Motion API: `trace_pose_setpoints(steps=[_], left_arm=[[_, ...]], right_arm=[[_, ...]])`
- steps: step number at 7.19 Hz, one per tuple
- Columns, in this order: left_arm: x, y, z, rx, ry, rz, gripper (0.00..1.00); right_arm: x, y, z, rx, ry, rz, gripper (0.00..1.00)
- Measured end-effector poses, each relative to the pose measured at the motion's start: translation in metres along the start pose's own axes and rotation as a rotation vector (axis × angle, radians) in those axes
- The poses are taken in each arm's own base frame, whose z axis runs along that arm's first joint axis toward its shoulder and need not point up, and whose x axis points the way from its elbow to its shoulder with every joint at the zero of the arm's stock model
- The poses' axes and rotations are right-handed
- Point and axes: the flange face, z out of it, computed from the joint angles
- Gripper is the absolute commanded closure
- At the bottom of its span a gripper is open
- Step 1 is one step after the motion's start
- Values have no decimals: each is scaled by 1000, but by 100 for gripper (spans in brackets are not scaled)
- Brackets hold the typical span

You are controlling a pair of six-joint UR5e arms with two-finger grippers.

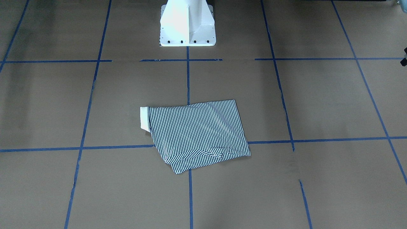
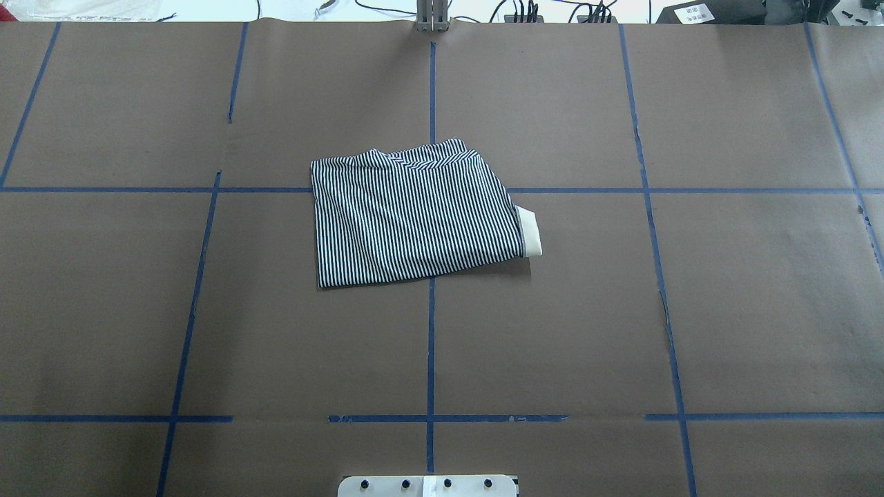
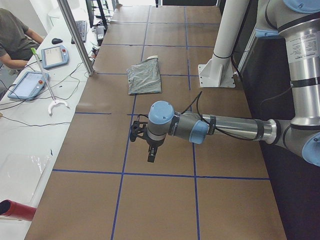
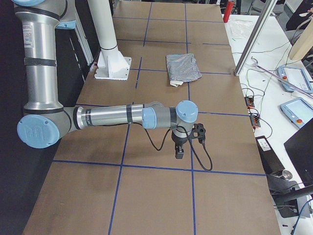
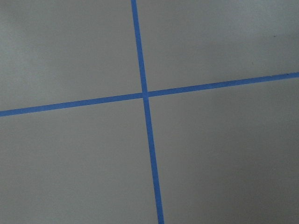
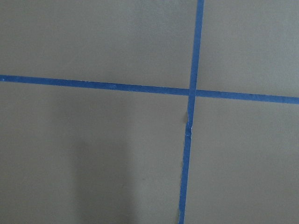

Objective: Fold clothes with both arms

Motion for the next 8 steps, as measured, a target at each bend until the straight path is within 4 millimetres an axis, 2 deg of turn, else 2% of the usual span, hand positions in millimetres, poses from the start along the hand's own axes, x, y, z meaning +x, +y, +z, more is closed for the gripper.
trace_pose_setpoints(steps=[1,3,6,8], left_arm=[[-1,10,-3,-49,-17,39,0],[-29,29,12,-141,-116,108,0],[-41,25,31,-178,-51,101,0],[-45,22,37,-184,-43,95,0]], right_arm=[[1,0,1,-3,-1,1,0],[2,1,3,-5,-3,2,0],[3,3,3,-5,-6,3,0],[3,3,3,-4,-4,2,0]])
